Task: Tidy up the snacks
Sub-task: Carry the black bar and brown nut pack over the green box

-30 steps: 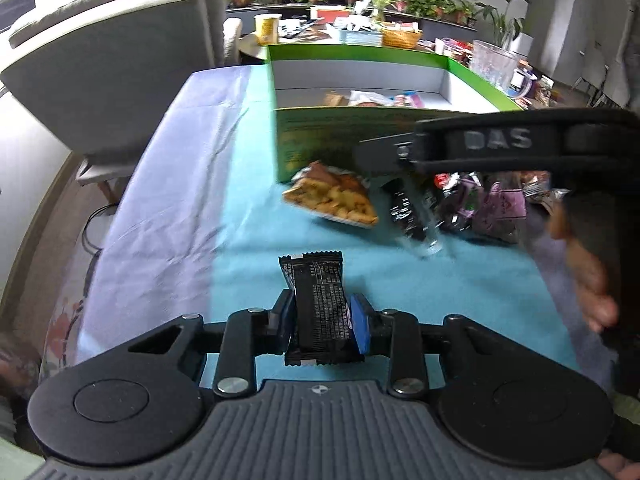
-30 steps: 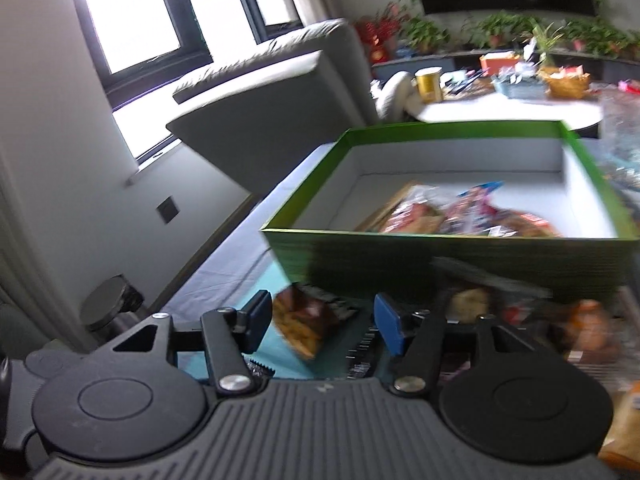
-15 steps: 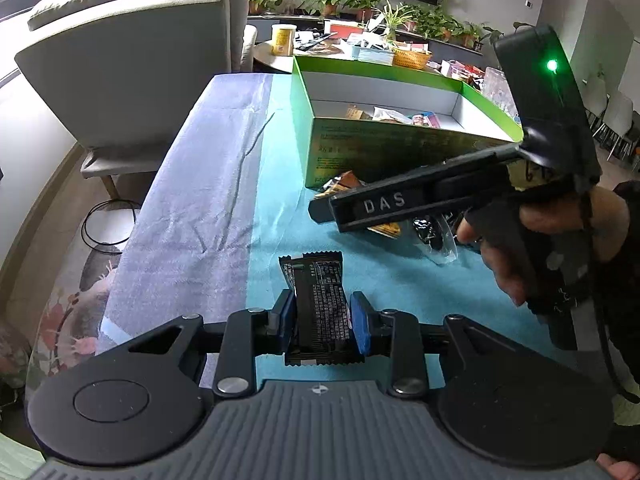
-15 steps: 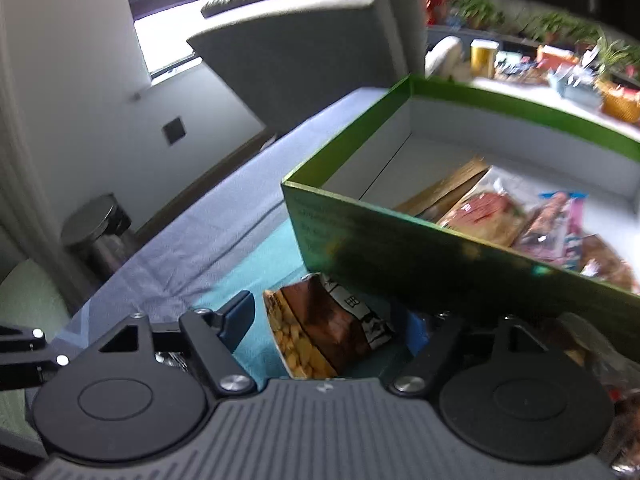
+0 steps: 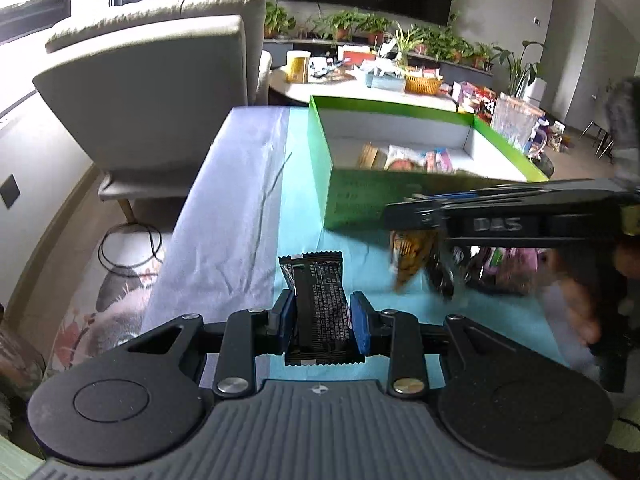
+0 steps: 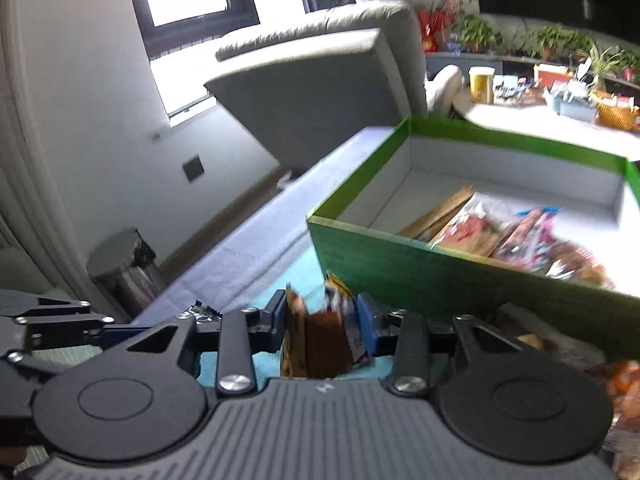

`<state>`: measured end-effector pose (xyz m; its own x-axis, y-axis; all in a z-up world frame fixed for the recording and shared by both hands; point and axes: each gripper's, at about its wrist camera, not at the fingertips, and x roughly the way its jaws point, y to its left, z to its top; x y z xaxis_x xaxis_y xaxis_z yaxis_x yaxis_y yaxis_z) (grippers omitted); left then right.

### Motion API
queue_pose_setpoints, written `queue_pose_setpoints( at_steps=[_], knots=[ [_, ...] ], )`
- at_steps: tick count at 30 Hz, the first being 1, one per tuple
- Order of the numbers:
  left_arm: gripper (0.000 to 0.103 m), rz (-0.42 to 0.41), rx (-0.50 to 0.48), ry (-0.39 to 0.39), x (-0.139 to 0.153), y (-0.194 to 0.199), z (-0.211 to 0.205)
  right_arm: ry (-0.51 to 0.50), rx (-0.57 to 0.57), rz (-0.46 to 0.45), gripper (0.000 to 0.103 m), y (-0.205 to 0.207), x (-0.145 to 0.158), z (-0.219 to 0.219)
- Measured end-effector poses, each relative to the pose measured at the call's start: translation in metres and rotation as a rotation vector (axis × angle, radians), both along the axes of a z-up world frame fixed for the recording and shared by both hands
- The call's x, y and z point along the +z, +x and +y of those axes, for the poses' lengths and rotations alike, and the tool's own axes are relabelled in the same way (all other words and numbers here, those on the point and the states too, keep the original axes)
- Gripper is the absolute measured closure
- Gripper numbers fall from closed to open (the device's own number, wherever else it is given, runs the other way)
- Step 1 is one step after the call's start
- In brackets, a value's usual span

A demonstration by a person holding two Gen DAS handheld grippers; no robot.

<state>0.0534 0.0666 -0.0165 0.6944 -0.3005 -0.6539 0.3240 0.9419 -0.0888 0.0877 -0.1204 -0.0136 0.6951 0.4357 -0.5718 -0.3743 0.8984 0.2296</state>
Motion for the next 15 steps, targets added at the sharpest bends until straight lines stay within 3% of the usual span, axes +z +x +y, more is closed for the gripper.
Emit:
queue_pose_setpoints(
  at_steps=[1, 4, 7, 12, 14, 15],
  knots=[
    [0.075, -0.012, -0.004, 0.000, 0.003, 0.001, -0.002, 0.011, -0.011, -0.017, 0.061, -0.003, 0.005, -0.005],
    [0.075, -0.047, -0.020, -0.001, 0.014, 0.005, -0.011, 0.052, -0.054, -0.066, 0.087, -0.008, 0.018, -0.021],
    [0.075, -0.088, -0.028, 0.000, 0.025, 0.011, -0.021, 0.074, -0.096, -0.092, 0.086, -0.006, 0.024, -0.038],
    [0.075, -0.112, -0.026, 0.009, 0.030, 0.016, -0.026, 0.086, -0.050, -0.013, 0.068, -0.001, 0.003, -0.046],
    [0.075, -0.097, -0.009, 0.019, 0.028, 0.017, -0.025, 0.094, -0.017, 0.008, 0.031, -0.001, -0.008, -0.042],
    [0.075, -0.091, -0.001, 0.022, 0.027, 0.018, -0.023, 0.090, -0.005, 0.011, 0.030, -0.001, -0.012, -0.038]
  ],
)
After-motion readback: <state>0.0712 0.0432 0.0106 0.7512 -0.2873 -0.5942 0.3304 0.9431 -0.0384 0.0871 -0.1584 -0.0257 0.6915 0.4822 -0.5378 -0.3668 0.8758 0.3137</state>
